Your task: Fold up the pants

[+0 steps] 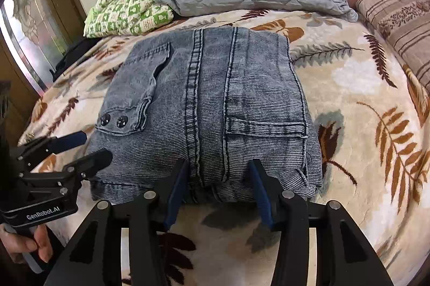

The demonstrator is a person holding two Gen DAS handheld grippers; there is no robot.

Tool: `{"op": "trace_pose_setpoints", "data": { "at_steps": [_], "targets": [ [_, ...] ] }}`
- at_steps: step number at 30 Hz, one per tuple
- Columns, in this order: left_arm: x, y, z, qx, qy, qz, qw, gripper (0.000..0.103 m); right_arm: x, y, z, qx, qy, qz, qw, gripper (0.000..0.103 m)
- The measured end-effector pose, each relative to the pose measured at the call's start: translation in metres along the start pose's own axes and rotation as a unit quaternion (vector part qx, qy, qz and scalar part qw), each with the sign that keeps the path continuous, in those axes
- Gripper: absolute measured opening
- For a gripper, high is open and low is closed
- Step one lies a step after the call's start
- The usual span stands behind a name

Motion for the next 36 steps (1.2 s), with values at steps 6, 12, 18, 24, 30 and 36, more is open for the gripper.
{"op": "trace_pose_setpoints", "data": {
  "at_steps": [6, 12, 18, 24, 30, 36],
  "targets": [
    [-0.023, -0.022, -0.008, 0.003, 0.015, -0.054, 0.9984, 0.077, 0.009, -0.026, -0.02, 0.024, -0.011, 0.006, 1.0, 0.051],
    [-0.036, -0.031, 0.005, -0.015, 0.025, -0.093, 0.9953, 0.077, 0.04, -0.048, -0.018, 0.027, -0.006, 0.036, 0.999, 0.055],
    [-0.039, -0.032, 0.018, -0.027, 0.026, -0.104, 0.9939, 0.077, 0.055, -0.051, -0.01, 0.021, -0.004, 0.047, 0.999, 0.058],
    [-0.042, -0.034, 0.026, -0.035, 0.041, -0.134, 0.9895, 0.078, 0.057, -0.049, 0.003, 0.009, -0.016, 0.054, 0.998, 0.062],
    [-0.042, -0.035, 0.036, -0.047, 0.054, -0.158, 0.9848, 0.078, 0.064, -0.046, 0.016, -0.003, -0.026, 0.072, 0.997, 0.063],
    [-0.036, -0.036, 0.046, -0.056, 0.062, -0.155, 0.9843, 0.079, 0.075, -0.045, 0.027, -0.015, -0.032, 0.093, 0.995, 0.068]
  ]
}}
Point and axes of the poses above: each gripper's, at about its wrist camera, not at the fingertips, and z roughly the way its jaws point, x to its right, y to its underside, the point moved 6 cm from there along z, roughly the way its jaws point, and after that the axes turned 7 degrees about x, right-handed, at the moved point
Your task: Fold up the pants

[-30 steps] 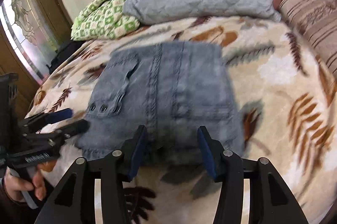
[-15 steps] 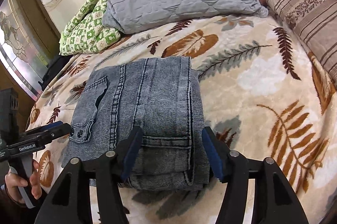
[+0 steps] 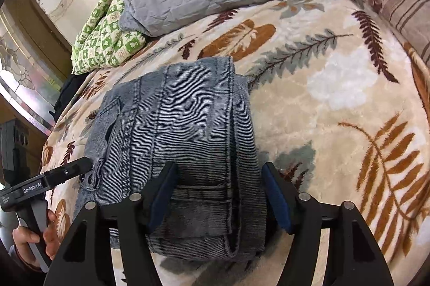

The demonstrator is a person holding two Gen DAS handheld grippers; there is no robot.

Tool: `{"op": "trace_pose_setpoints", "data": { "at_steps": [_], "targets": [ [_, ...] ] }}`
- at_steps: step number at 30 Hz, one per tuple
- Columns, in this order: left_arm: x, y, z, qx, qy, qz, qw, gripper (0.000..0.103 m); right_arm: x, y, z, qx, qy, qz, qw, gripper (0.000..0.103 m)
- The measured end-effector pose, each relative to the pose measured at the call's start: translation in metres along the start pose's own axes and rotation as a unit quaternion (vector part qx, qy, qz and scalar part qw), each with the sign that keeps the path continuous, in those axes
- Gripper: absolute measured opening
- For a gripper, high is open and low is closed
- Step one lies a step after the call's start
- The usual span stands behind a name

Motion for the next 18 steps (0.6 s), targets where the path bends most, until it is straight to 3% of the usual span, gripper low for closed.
{"op": "trace_pose_setpoints", "data": {
  "at_steps": [4, 7, 18],
  "targets": [
    [0.0, 0.004, 0.007, -0.006, 0.004, -0.007, 0.9999, 0.079, 0.008, 0.002, 0.008, -0.009, -0.017, 0.021, 1.0, 0.075],
    [-0.003, 0.004, 0.009, -0.008, 0.011, -0.018, 0.9997, 0.08, 0.015, 0.005, 0.014, -0.014, -0.038, 0.05, 0.998, 0.075],
    [0.001, -0.001, 0.024, -0.006, 0.014, -0.012, 0.9998, 0.08, 0.017, 0.001, 0.027, -0.014, -0.104, 0.055, 0.993, 0.074]
  ]
}}
Point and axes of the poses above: each gripper's, at about its wrist camera, not at the fingertips, and z roughly the way its jaws point, x to its right, y to its underside, the point moved 6 cm from there along z, roughly the way its jaws point, and after that the axes turned 7 degrees about x, right-handed, at the moved point
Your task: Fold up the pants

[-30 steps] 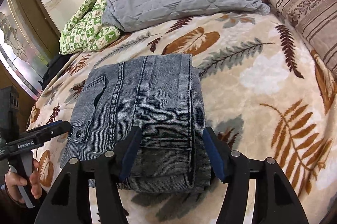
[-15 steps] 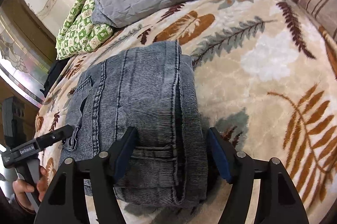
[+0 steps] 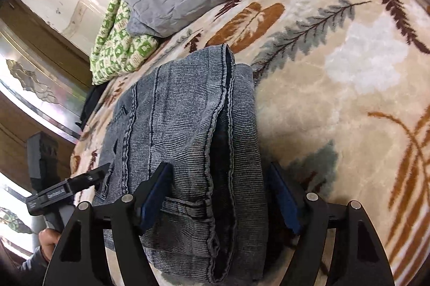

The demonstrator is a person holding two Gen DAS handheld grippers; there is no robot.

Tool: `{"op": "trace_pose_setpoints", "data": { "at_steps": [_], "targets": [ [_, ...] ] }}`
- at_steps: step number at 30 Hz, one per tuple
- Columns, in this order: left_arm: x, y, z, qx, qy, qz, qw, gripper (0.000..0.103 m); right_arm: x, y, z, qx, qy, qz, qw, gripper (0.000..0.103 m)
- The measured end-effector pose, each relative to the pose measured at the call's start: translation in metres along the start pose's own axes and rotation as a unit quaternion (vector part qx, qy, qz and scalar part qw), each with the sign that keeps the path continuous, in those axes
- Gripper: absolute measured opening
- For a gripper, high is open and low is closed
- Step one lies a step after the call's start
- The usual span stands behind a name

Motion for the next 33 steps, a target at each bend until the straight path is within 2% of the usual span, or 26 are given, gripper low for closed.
{"op": "trace_pose_setpoints", "data": {
  "at_steps": [4, 8, 10, 13, 17, 22, 33],
  "targets": [
    [0.004, -0.001, 0.002, 0.006, -0.005, 0.007, 0.9999, 0.079, -0.002, 0.0, 0.003, 0.005, -0.004, -0.008, 1.0, 0.068],
    [0.011, 0.0, 0.002, 0.012, -0.009, 0.013, 0.9998, 0.067, -0.004, 0.002, 0.003, 0.009, -0.007, -0.009, 1.0, 0.059],
    [0.013, 0.001, 0.002, 0.016, -0.014, 0.017, 0.9996, 0.065, -0.007, 0.003, 0.004, 0.01, -0.005, -0.012, 1.0, 0.051],
    [0.015, 0.001, 0.001, 0.018, -0.016, 0.02, 0.9995, 0.061, -0.011, 0.004, 0.003, 0.012, -0.004, -0.016, 1.0, 0.044],
    [0.019, 0.0, -0.002, 0.018, -0.022, 0.034, 0.999, 0.056, -0.013, 0.004, 0.002, 0.015, 0.001, -0.019, 1.0, 0.042],
    [0.019, -0.002, -0.001, 0.011, -0.025, 0.035, 0.999, 0.056, -0.012, 0.003, 0.002, 0.013, -0.002, -0.012, 1.0, 0.042],
    [0.016, -0.004, 0.012, 0.004, -0.027, 0.04, 0.9988, 0.065, -0.007, 0.003, 0.006, 0.005, -0.009, 0.002, 1.0, 0.045]
  ]
}}
Point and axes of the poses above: each gripper's, at about its wrist camera, not at the fingertips, and z roughly the way its jaws point, x to its right, y to its underside, the point moved 6 cm from there along z, roughly the way its jaws point, and after that the axes turned 7 degrees about x, right-handed, at the moved point
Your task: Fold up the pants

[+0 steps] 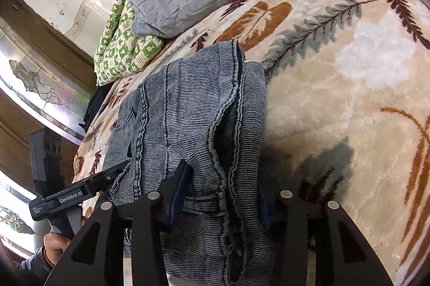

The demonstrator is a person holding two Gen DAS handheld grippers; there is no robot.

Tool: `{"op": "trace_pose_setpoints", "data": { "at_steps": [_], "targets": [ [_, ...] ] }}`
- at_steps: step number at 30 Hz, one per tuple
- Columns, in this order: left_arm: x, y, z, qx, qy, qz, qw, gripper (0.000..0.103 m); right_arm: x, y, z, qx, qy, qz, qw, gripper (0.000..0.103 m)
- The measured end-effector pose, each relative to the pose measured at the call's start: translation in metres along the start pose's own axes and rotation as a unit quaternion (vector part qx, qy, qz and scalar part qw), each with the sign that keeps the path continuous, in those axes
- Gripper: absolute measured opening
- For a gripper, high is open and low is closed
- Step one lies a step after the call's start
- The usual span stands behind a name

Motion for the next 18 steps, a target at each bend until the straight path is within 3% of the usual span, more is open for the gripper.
{"op": "trace_pose_setpoints", "data": {
  "at_steps": [6, 13, 18],
  "targets": [
    [0.003, -0.001, -0.002, 0.017, 0.002, 0.007, 0.9998, 0.056, -0.002, -0.001, 0.002, 0.001, 0.008, -0.009, 1.0, 0.042],
    [0.011, -0.005, -0.013, 0.032, 0.0, 0.02, 0.9993, 0.032, -0.019, -0.002, -0.002, 0.009, 0.043, -0.043, 0.998, 0.031],
    [0.015, -0.007, -0.022, 0.039, 0.0, 0.029, 0.9988, 0.026, -0.023, -0.003, -0.007, 0.016, 0.049, -0.047, 0.998, 0.029]
  ]
}}
Point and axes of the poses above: each gripper's, at about its wrist camera, not at the fingertips, and z roughly the way its jaws point, x to its right, y to its underside, the point moved 6 cm from there along z, roughly the way its jaws point, and after that the axes turned 7 degrees about x, right-handed, at the moved point
